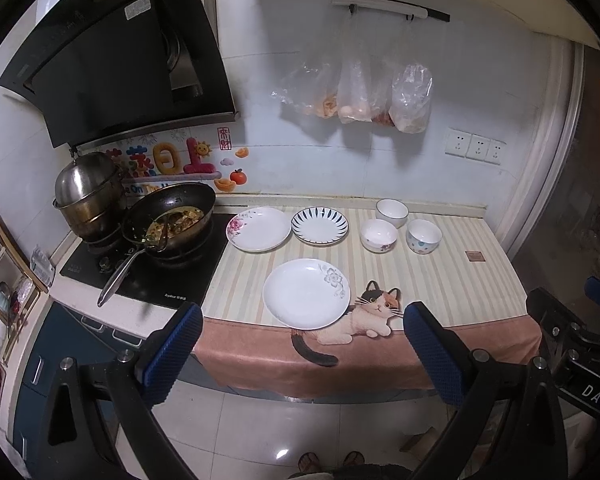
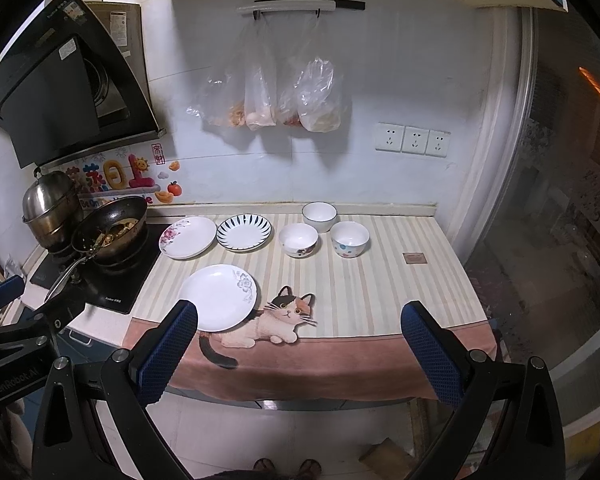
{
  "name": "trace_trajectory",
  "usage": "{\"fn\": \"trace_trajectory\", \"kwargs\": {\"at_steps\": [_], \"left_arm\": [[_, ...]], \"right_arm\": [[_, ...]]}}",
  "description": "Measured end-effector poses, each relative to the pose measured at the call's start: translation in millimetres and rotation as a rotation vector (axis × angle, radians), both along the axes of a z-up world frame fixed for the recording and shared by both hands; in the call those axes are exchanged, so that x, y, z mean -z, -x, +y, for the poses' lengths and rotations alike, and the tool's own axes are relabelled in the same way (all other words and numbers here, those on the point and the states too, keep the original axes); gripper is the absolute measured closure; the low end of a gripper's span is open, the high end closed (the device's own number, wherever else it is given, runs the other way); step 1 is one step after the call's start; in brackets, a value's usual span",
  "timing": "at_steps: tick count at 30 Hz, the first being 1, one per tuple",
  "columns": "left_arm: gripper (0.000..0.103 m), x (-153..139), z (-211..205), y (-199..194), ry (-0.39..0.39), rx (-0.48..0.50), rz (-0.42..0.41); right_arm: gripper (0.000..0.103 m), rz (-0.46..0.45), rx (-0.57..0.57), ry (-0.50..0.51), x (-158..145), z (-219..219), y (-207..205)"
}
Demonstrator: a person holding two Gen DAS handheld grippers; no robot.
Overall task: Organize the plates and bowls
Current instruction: 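Grip the rim of the grey-flower white plate with both grippers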
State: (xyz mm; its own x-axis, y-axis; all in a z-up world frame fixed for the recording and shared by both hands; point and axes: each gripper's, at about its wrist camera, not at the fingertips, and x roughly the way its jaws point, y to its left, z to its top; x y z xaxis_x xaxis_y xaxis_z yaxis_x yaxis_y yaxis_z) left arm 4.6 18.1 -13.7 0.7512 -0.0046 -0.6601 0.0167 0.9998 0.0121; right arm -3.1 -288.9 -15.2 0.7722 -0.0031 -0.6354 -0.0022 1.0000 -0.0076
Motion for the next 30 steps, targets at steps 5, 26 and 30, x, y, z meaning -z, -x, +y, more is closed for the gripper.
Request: {"fn": "trace_trajectory", "kwargs": {"at_steps": [5,26,30], "left_arm": [[0.000,14,10,-22,0.013,-0.009,-0.010],[0.003,285,70,-294,0.064,-0.191,0.591],[0.019,332,74,-323,0.105,-0.184,0.680]], "right_arm": [[0.000,0.005,0.002,-0.035,15,5,-20],[0.009,0.633,-0.235,-0.305,336,21,-361],[0.023,0.709,-0.283,-0.309,373,45,-400]]}}
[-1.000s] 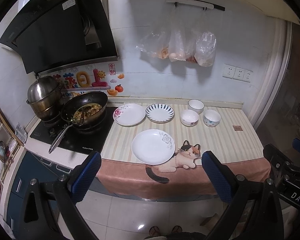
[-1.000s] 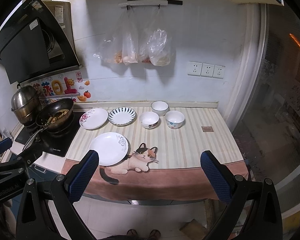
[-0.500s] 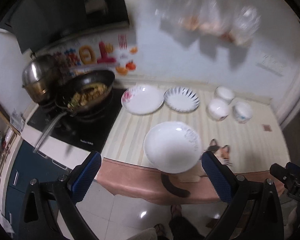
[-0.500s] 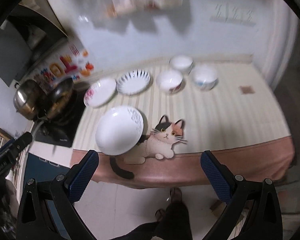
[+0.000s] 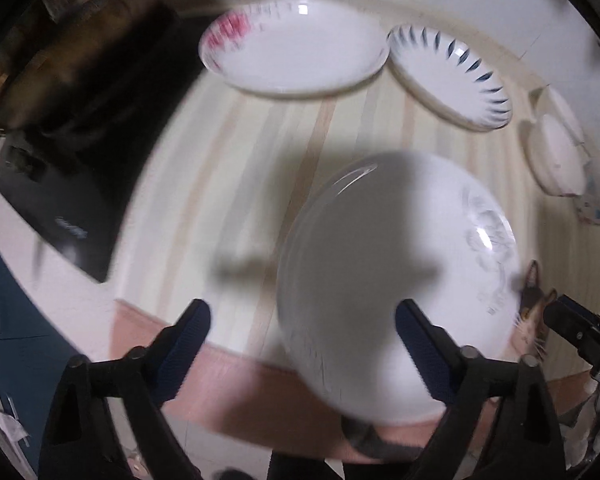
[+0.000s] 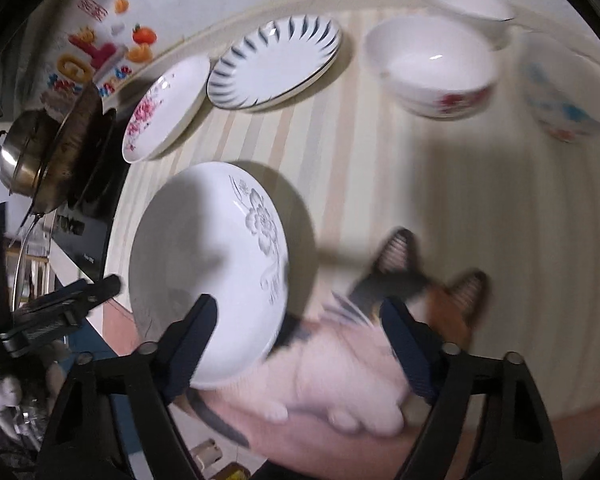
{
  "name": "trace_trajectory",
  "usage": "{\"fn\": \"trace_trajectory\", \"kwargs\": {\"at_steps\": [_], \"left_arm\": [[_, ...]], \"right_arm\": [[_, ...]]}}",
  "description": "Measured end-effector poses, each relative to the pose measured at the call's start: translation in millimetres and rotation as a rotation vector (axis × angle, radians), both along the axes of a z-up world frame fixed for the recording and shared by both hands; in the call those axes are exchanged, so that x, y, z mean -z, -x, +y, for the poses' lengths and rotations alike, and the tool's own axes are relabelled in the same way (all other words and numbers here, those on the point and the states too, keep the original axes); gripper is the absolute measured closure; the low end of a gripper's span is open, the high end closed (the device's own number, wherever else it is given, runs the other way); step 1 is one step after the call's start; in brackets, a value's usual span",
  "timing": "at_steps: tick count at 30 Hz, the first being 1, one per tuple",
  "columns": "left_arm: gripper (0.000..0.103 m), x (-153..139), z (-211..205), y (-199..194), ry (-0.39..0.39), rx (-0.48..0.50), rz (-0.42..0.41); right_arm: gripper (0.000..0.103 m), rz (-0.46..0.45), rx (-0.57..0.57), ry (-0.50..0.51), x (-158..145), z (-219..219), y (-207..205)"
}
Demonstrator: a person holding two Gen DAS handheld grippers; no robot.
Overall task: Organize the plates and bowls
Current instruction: 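Grip the rim of the grey-flower white plate with both grippers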
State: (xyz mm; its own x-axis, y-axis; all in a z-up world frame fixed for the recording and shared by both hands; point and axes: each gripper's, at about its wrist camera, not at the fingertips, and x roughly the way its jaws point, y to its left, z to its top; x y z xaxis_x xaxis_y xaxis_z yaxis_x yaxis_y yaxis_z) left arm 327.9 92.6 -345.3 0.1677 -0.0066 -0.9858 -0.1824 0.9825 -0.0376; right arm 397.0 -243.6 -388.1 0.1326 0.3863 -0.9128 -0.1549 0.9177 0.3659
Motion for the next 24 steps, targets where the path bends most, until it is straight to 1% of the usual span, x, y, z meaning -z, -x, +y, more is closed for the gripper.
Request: {"fn": "trace_trajectory", "kwargs": {"at_steps": [1,3,4,5,6,7,9,11,15,20,21,24], "left_arm": [[0.026,9,1,-5,0.014,0.005,0.019],[0.032,19,1,-13,0.020,0.012,0.045],[0.035,24,1,-16,0.027,0.019,0.053],[0.038,27,1,-17,0.030,0.020,0.056],[0.042,29,1,-19,0.036,0.022,0.064],[0.047,30,1,-19,0.046,0.023,0.066],[0.052,31,1,-19,0.056,0.024,0.067],[0.053,30,-1,-18,0.047,0.033,0.065],[0.053,29,-1,-12,0.030,0.039,0.061],[0.053,21,-6,-10,0.042,0.039,0.067],[0.053,23,-4,-15,0.044,0.040,0.066],[0.053,14,-14,-12,0.043,0.054,0.051]], "right_arm": [[0.025,0.020,-0.013,-0.007,10,7,-9],[0.036,0.061,-0.029,-0.028,24,18,-21],[0.038,0.087,-0.037,-0.039,33,23,-27],[0.042,0.098,-0.042,-0.044,37,28,-30],[0.049,0.114,-0.052,-0.052,42,33,-34],[0.053,0.124,-0.060,-0.055,46,36,-36],[0.067,0.139,-0.082,-0.065,51,46,-40],[0.074,0.149,-0.100,-0.071,55,52,-41],[0.074,0.135,-0.110,-0.052,54,56,-38],[0.074,0.137,-0.102,-0.051,53,50,-35],[0.074,0.139,-0.099,-0.050,52,48,-35],[0.074,0.131,-0.096,-0.045,48,44,-33]]}}
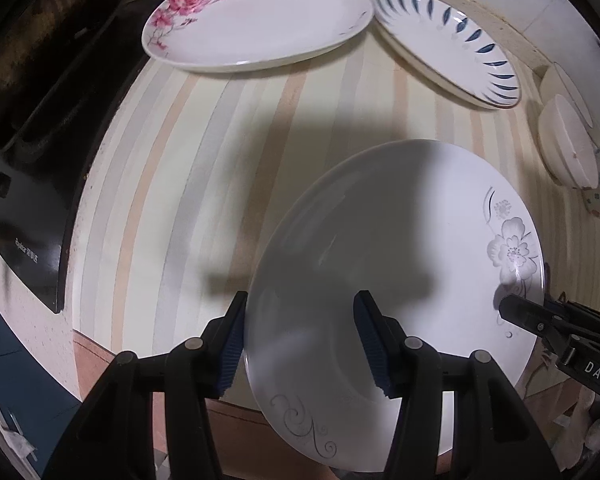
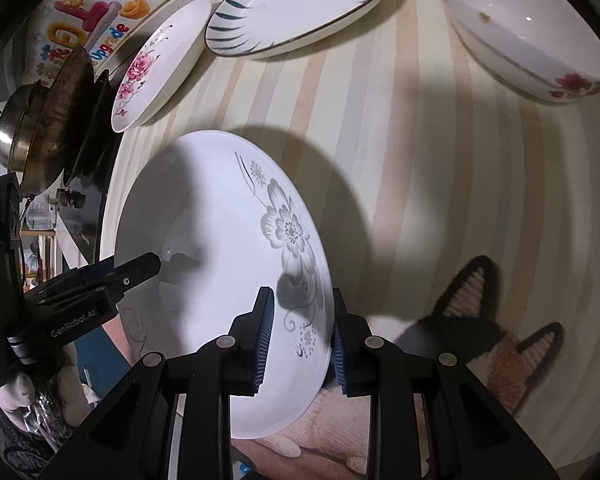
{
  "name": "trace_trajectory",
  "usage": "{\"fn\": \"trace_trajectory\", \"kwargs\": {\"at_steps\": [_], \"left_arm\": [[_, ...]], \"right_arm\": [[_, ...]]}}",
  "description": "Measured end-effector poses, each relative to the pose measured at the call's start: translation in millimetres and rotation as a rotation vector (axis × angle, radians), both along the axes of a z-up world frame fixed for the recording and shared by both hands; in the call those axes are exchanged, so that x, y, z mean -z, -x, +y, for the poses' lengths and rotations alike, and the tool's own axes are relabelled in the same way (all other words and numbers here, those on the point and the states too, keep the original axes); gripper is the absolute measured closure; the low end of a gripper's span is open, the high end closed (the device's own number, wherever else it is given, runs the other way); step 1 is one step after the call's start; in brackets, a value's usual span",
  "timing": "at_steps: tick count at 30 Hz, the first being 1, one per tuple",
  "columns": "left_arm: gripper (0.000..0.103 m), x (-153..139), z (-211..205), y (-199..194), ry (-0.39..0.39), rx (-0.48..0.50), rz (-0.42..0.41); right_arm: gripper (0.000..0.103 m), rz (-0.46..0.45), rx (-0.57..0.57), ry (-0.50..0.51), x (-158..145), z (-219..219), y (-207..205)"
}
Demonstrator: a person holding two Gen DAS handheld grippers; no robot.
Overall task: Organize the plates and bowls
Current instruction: 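Grip the rim of the grey-flower white plate with both grippers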
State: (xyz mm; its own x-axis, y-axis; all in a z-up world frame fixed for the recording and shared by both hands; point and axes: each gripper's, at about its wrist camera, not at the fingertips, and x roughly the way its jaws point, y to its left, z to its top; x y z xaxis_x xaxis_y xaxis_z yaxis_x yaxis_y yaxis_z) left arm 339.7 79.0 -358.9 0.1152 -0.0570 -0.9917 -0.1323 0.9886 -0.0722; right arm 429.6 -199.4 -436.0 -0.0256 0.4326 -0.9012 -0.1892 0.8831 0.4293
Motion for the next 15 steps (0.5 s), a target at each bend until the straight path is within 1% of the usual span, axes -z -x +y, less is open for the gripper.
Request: {"fn": "trace_trajectory", "kwargs": {"at_steps": [7,10,11,12,15], "left_arm": [[0.053,-26,-23,-4,0.013,0.046,-0.026],[0.053,-36,-40,-5,0.016,0.081,-0.042],[0.053,-40,-35,0,0.018,0.092,-0.046],[0.053,-44,-41,0,0.020,0.107,-0.049],[0.053,-47,-55,8,0.041,0.136,-0.050]], "right_arm": [[0.074,-0.015,0.035,-0.001,-15,-23,5],[0.074,-0.023,0.061,0.002,-21,-40,10],[0.074,-0.025,0.068,0.004,-23,-47,13],[0.074,-0.026,0.079,0.005,-25,-55,15],[0.074,-0.029,0.111,0.011,-30,-78,23]]}}
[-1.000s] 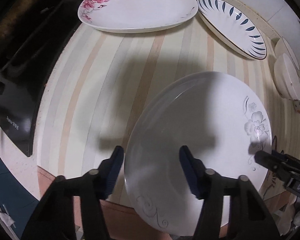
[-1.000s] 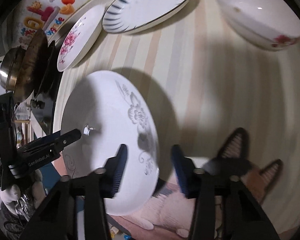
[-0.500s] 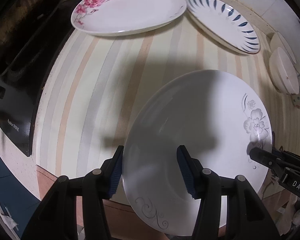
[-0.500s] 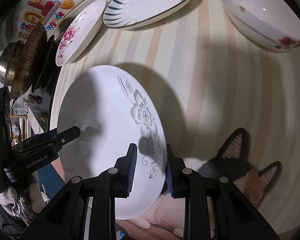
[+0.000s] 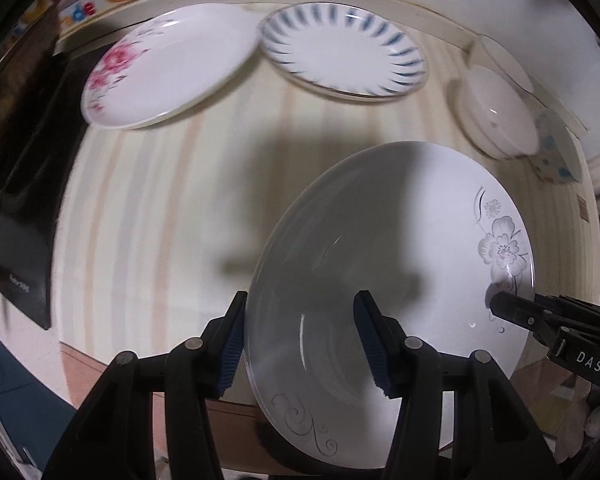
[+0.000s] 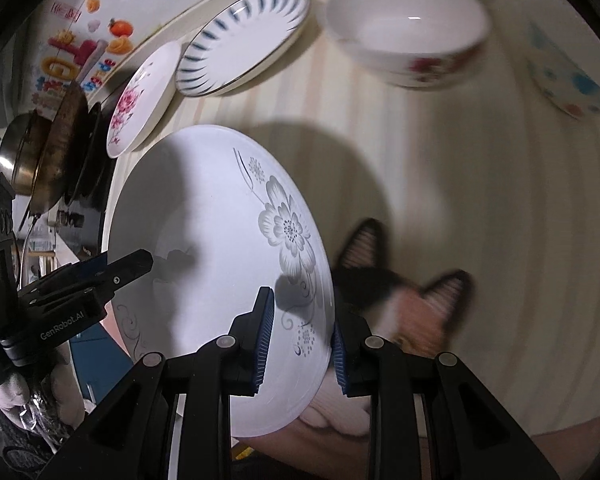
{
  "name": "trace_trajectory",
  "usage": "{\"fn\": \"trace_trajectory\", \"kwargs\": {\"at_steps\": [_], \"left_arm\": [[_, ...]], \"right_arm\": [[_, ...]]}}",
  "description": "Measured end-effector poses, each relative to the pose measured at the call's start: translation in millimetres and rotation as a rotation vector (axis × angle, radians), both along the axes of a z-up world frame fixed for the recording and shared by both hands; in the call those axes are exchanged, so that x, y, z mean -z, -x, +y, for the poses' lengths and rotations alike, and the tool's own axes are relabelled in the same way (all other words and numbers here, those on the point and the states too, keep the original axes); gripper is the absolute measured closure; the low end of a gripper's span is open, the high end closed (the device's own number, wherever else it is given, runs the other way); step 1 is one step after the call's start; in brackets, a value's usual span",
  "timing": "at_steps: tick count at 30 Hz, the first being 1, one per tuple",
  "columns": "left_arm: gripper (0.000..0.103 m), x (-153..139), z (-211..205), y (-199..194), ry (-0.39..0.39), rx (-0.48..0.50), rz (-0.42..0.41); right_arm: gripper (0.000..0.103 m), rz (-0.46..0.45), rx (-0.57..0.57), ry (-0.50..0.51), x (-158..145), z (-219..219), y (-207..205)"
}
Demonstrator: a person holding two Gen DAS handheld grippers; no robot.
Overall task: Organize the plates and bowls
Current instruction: 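Grip the rim of the grey-flower white plate with both grippers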
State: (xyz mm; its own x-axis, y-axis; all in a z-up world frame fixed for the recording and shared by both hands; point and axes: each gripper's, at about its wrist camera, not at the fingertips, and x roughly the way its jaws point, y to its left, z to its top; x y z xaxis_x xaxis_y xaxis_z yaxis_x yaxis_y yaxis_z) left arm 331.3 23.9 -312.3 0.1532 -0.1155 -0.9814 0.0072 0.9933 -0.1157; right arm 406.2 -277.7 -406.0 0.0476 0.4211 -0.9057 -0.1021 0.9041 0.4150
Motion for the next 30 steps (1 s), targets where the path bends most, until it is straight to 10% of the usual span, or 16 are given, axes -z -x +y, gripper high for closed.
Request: {"fn": "trace_trajectory", "kwargs": {"at_steps": [10,30], "left_arm": [[0.053,15,-74,14,0.021,0.119,0.026],[0.053,29,-80,6,-0.065,0.160,0.049]], "right_arm": [[0.074,0.005,0.115,0.040,4,-65,19],[0.074,0.053,0.157,0.049,32,-93,26]]}}
